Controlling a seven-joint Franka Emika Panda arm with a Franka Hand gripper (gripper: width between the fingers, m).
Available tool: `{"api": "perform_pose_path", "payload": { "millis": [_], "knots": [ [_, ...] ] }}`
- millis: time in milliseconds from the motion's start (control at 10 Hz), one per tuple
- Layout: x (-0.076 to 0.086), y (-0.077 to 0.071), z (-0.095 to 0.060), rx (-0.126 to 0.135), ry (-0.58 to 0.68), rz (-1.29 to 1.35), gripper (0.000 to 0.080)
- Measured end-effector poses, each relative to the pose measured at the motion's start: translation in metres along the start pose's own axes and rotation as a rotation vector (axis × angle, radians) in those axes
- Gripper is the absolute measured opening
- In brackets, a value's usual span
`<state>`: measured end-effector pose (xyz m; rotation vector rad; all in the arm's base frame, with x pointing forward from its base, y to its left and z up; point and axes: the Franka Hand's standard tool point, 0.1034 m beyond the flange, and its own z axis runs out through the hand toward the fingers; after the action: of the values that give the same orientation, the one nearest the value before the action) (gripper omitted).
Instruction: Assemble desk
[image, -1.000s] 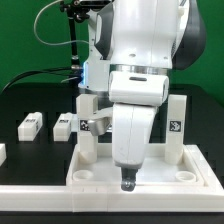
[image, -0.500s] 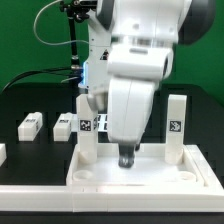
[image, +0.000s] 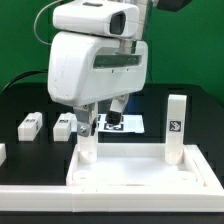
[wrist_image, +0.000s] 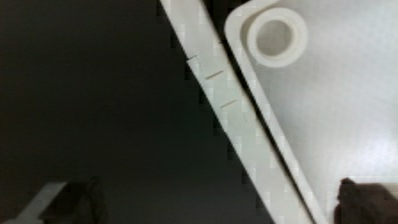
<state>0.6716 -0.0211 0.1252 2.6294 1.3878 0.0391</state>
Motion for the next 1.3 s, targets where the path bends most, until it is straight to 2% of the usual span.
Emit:
{"api": "perform_pose_path", "payload": {
  "millis": [400,500,800,900,1000,1300],
  "knots": [
    [-0.002,0.001,0.0,0.003,0.0,0.26,0.0649],
    [-0.015,0.006,-0.005,0.013,0.008,0.326,0.0649],
    [-0.066,0.014,-0.007,0.063,0.025,0.563,0.0649],
    [-0.086,0.017,-0.012,0.095,0.018,0.65,0.0649],
    [-0.095,0.02,-0.014,0.104,0.014,0.715,0.0649],
    [-0.091,0.018,-0.012,0.108,-0.002,0.972,0.0649]
  ]
}}
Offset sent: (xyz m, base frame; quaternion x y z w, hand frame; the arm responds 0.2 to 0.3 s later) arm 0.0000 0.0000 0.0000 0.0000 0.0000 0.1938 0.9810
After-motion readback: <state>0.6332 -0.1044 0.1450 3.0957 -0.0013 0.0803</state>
